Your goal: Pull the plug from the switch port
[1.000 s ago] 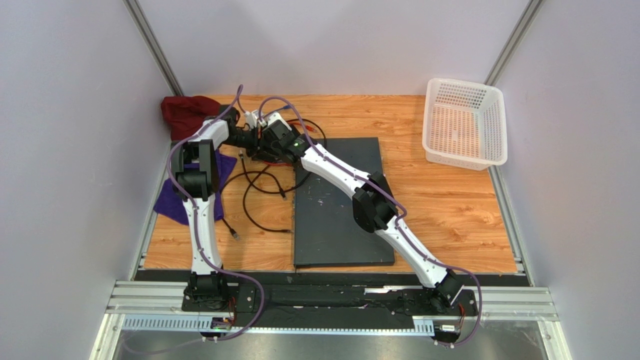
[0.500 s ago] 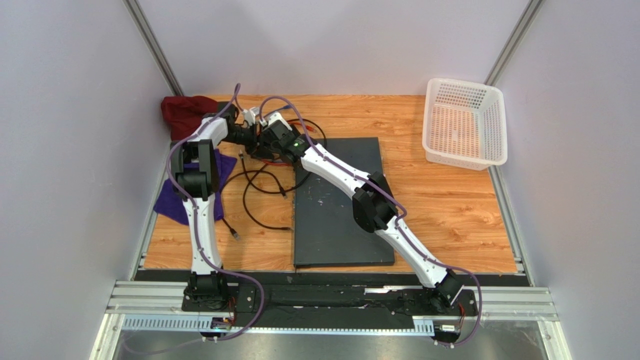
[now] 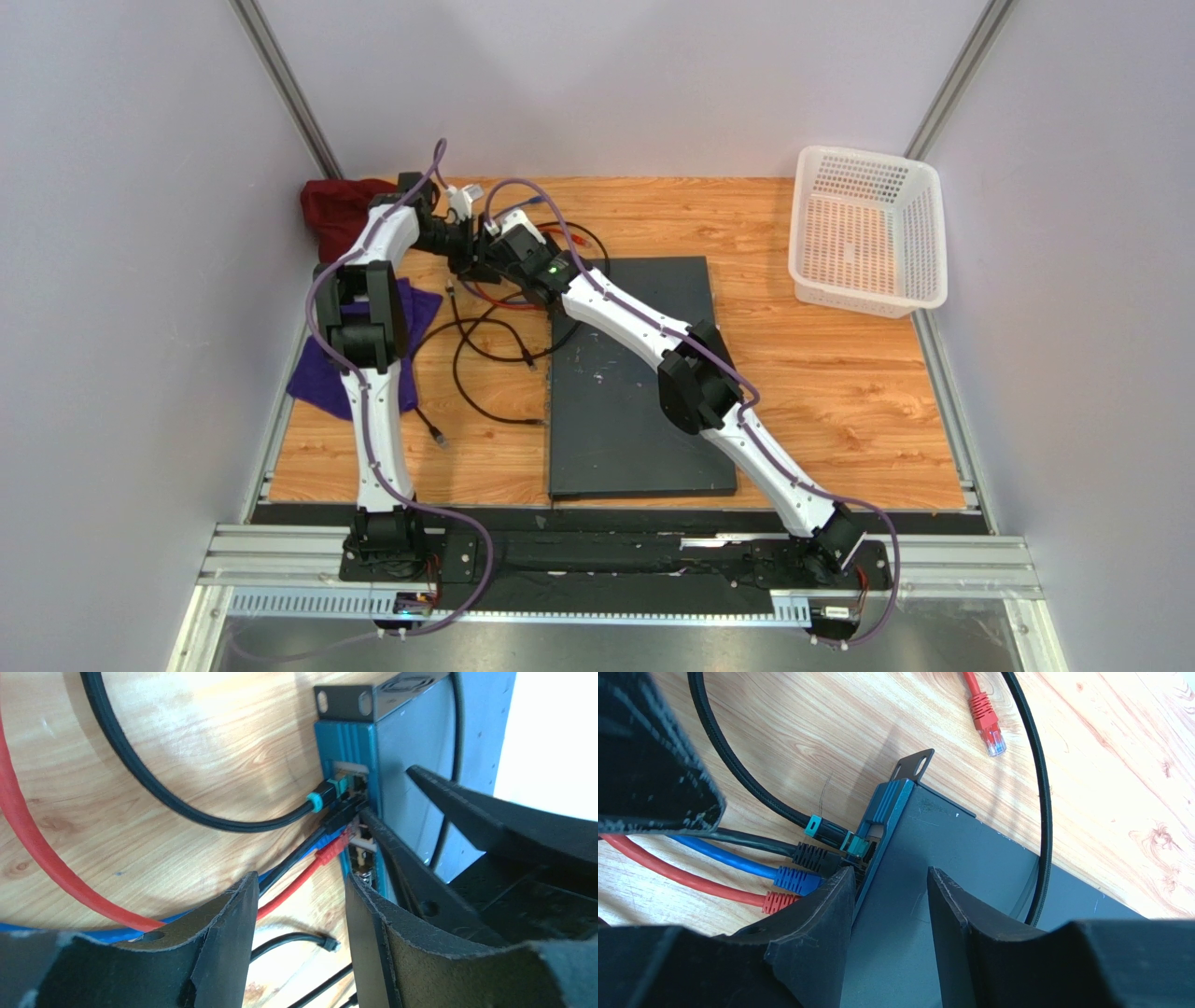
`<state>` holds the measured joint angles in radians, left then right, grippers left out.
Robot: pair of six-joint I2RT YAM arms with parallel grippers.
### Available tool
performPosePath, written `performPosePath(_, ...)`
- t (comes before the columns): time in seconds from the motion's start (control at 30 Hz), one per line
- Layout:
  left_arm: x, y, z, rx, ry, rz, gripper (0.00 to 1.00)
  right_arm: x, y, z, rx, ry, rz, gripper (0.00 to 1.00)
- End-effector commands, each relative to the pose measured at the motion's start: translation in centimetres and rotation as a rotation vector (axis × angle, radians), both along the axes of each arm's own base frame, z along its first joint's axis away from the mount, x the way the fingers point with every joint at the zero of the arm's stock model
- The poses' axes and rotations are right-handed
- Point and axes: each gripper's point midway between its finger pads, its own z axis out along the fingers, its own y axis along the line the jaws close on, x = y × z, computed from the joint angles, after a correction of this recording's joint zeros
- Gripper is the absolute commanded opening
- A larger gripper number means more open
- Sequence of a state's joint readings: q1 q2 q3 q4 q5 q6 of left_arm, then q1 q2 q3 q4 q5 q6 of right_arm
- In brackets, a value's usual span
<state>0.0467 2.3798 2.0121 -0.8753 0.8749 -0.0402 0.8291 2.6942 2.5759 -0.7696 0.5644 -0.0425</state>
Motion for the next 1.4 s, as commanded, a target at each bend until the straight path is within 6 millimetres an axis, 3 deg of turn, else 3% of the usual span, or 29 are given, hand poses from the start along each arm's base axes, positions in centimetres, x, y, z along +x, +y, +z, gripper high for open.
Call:
performPosePath(0.0, 0.0, 0.4, -0.7, 0.009, -0.006, -0.018, 0.57, -1.3, -6.8, -6.9, -0.239, 0.165, -0.083, 0.47)
performPosePath(0.07, 0.3, 0.5, -0.7, 0.015, -0.019, -0.045, 0.56, -1.4, -6.9, -6.9, -0.239, 0.168, -0.085, 0.47)
performPosePath(0.1, -0.5, 0.4, -1.6, 0.005, 0.036, -0.055, 0.56, -1.4, -6.9, -6.9, -0.239, 0.167, -0.087, 0.47)
performPosePath(0.6, -0.8, -0.7, -2.1, -0.027, -0.005, -0.150, 0.53, -1.5, -6.9, -6.9, -0.231, 0.174, -0.090, 0.47)
performPosePath(0.97, -0.9, -0.7, -3.3, 0.066, -0.044, -0.212, 0.48, -1.6, -7.0, -7.0, -0.222, 0.184, -0.096, 0.47)
performPosePath(1.2, -0.5, -0.4, -4.1, 0.117, -0.035, -0.216, 0.30, -1.6, -7.0, -7.0, -0.219, 0.185, -0.098, 0.47)
performPosePath(1.23, -0.7, -1.5, -4.1, 0.123, -0.039, -0.241, 0.30, -1.6, -7.1, -7.0, -0.219, 0.187, -0.101, 0.47)
performPosePath(1.37, -0.8, -1.7, -4.2, 0.146, -0.048, -0.254, 0.27, -1.6, -7.1, -7.0, -0.216, 0.186, -0.104, 0.47)
